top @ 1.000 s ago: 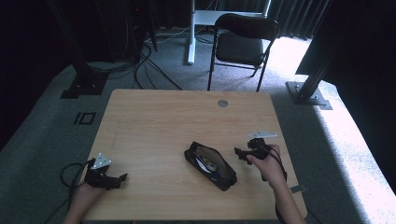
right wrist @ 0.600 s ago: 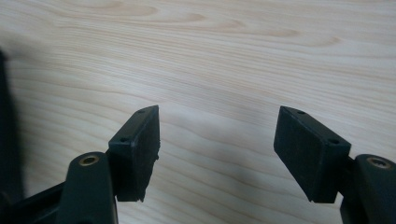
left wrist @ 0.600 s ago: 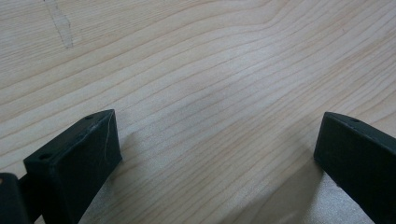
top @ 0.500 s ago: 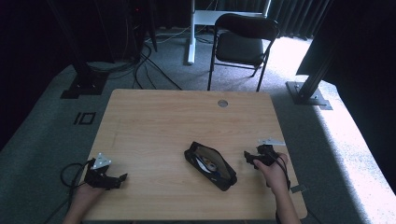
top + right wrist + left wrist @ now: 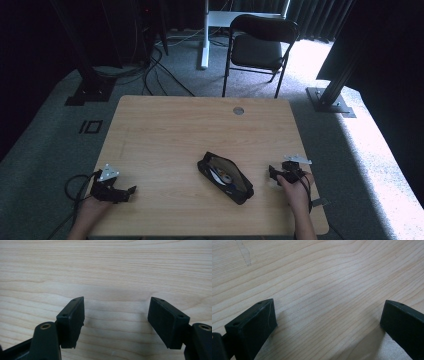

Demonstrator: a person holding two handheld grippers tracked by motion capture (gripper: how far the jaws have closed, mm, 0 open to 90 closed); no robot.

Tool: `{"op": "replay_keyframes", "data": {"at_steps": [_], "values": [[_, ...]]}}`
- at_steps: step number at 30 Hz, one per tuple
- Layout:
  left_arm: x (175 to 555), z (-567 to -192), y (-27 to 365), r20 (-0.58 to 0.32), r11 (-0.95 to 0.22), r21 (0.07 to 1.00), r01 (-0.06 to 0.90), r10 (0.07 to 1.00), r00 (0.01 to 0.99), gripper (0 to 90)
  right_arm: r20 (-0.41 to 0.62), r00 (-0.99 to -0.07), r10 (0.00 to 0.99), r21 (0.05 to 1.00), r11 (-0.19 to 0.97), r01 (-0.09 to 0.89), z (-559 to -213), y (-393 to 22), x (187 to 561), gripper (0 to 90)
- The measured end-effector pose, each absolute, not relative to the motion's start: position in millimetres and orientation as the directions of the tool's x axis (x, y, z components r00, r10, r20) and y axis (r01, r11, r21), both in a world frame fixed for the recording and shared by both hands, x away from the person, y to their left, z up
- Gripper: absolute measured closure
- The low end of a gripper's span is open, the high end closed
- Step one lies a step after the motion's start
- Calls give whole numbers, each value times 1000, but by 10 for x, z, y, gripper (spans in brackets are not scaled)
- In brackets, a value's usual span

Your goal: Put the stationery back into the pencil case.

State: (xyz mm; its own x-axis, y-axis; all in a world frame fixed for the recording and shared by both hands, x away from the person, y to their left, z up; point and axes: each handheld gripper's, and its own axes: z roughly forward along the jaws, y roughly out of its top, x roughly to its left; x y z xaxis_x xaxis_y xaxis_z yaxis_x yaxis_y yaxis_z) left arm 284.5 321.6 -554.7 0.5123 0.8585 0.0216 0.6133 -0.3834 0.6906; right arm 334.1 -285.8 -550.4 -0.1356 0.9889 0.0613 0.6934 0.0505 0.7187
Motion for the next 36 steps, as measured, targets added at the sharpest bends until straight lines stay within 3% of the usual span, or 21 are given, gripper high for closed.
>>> {"op": "replay_keyframes", "data": {"at_steps": [15, 25, 36], "values": [[2844, -5548, 3215, 20, -382, 691, 614, 859, 512, 7, 40, -53, 998, 737, 6, 676, -5573, -2935, 3259, 274], [2843, -5548, 3214, 20, -382, 691, 614, 859, 511, 7, 20, -68, 997, 739, 31, 673, -5600, -2927, 3262, 174], [2843, -5548, 3214, 20, -381, 691, 614, 859, 511, 7, 18, -83, 996, 735, 43, 677, -5603, -2921, 3268, 136]]}}
